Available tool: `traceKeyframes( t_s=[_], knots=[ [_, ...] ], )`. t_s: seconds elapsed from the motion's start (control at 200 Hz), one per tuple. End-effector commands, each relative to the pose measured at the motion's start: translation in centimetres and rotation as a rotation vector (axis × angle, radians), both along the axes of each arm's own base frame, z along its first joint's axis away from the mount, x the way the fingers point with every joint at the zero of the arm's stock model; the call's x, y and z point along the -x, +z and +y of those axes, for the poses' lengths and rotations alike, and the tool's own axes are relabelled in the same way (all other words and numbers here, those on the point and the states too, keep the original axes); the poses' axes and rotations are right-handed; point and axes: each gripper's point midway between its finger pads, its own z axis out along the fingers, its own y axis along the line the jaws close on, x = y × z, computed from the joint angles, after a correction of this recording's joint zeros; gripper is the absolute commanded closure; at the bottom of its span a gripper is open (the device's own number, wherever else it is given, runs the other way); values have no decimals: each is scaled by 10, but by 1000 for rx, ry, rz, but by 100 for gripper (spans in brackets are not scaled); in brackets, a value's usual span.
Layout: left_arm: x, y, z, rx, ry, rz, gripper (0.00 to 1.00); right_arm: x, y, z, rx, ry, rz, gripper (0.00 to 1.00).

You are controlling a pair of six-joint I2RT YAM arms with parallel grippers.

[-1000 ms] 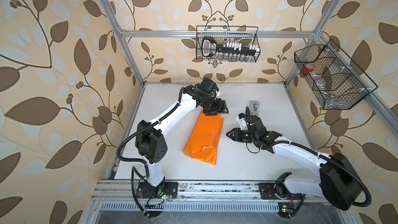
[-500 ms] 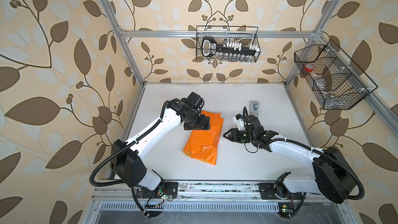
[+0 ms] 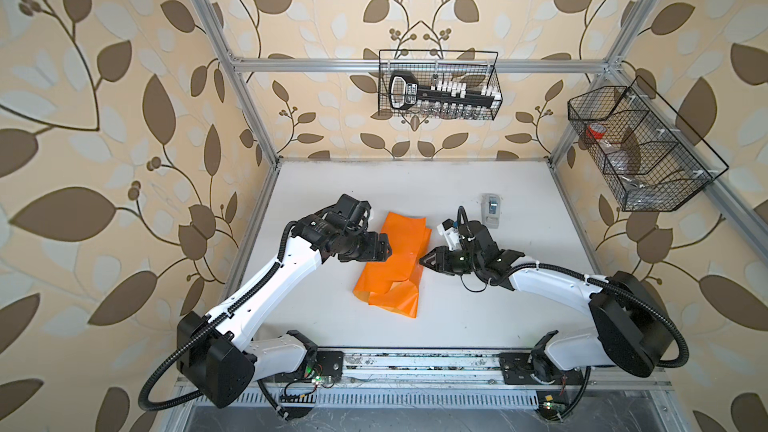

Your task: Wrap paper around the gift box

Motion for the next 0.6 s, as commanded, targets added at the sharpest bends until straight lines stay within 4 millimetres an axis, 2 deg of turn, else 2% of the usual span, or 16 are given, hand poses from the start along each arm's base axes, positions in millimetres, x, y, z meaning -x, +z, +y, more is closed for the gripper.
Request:
traceKeyframes(
  t_s=[0.0,0.06,0.175,0.34,0.44,0.595],
  knots=[
    [-3,1,-12,-77,-80,-22,13,-3,7,8,-26,5,3,62],
    [-3,-6,-18,-110,-109,-1,16,-2,5,8,-21,3,12,62],
    [2,-14,-27,-176,-166,-22,16,2,1,12,-24,12,23,62],
    [21,-24,-41,-209,-262,-28,15,5,1,21,-52,27,37,63],
    [26,-32,-40,-247,-271,-15,15,5,0,22,-57,25,41,65],
    [41,-39,-51,-296,-350,-32,14,3,2,21,-59,19,39,70]
  ],
)
